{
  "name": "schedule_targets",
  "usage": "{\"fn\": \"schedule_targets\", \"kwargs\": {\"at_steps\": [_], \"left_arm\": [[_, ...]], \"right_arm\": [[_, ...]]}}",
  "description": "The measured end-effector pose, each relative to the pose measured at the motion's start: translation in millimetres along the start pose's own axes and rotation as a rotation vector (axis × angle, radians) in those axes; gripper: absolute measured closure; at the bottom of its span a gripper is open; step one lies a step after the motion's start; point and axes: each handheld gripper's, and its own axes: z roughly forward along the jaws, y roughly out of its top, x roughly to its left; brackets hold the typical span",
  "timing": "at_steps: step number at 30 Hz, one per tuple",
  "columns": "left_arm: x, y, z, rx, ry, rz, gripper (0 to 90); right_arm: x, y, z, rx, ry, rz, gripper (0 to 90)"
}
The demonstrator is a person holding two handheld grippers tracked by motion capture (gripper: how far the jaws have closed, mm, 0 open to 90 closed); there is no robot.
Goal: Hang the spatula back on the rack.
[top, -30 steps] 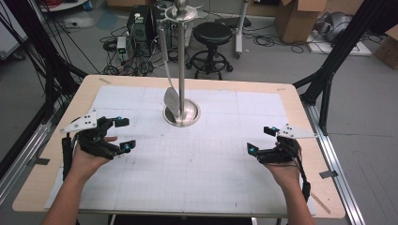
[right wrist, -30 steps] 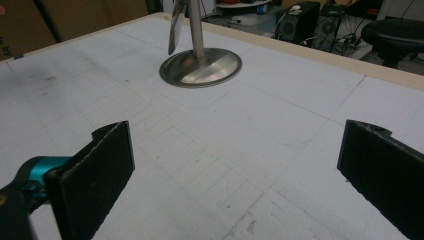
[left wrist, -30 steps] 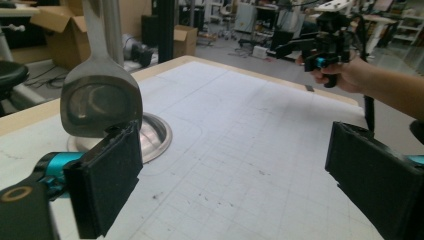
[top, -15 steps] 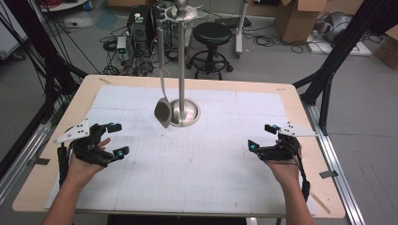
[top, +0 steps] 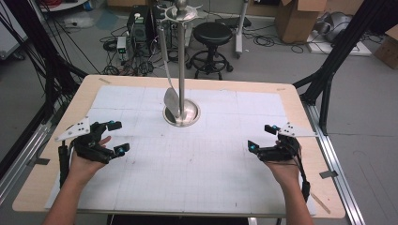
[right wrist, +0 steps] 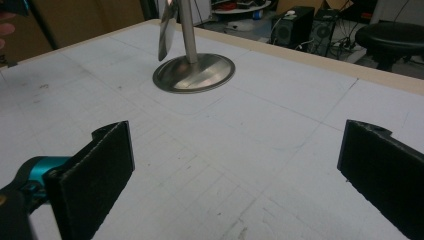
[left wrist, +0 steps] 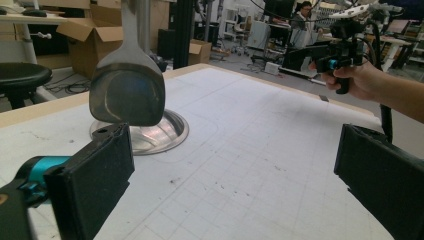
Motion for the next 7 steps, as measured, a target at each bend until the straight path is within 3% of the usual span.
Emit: {"fn": "schedule_targets", "kwargs": {"at_steps": [7], "left_arm": [[2.7,-0.9,3.1,0.018,0.003,-0.009,3.1]], "right_arm": [[3.6,-2.0,-1.5,0.004,0.005,-0.010,0.6]]}}
